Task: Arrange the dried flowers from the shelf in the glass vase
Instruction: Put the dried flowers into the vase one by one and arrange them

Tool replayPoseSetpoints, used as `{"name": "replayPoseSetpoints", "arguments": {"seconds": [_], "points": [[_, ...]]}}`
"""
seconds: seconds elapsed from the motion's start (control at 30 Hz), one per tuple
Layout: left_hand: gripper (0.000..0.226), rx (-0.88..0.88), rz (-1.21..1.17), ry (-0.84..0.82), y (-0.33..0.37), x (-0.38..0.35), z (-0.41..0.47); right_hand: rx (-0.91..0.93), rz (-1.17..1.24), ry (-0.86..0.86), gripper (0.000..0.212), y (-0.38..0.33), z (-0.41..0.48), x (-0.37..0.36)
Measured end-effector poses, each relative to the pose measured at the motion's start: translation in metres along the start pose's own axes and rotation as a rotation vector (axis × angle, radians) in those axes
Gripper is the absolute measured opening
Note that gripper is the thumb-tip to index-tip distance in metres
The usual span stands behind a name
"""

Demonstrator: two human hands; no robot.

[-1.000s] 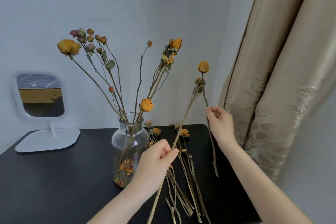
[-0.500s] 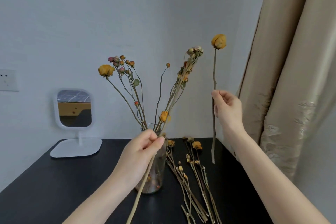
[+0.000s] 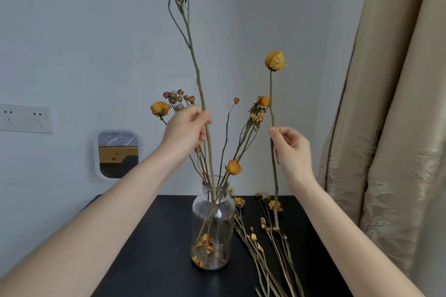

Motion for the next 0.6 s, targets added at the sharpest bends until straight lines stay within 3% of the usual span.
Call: {"name": "replayPoseSetpoints", "arguments": {"seconds": [0.2,0.6], "points": [[0.027,-0.057,0.055,0.136,0.003,-0.017,0.038,-0.008,0.002,-0.017,0.016,0.013,-0.002,-0.004],[0.026,0.062,0.427,0.041,-0.06,-0.05,0.027,0.007,-0.015,-0.056,0.015,0.031,-0.008,-0.008]]}}
Point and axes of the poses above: each hand's wrist, its own z-axis towards the middle knuckle, its own x-axis out of the back of the hand, y = z × x, the point moved 1 cm from there along z, towards the middle knuckle, and after that the axes turned 3 degrees about z, right-handed, at the moved point
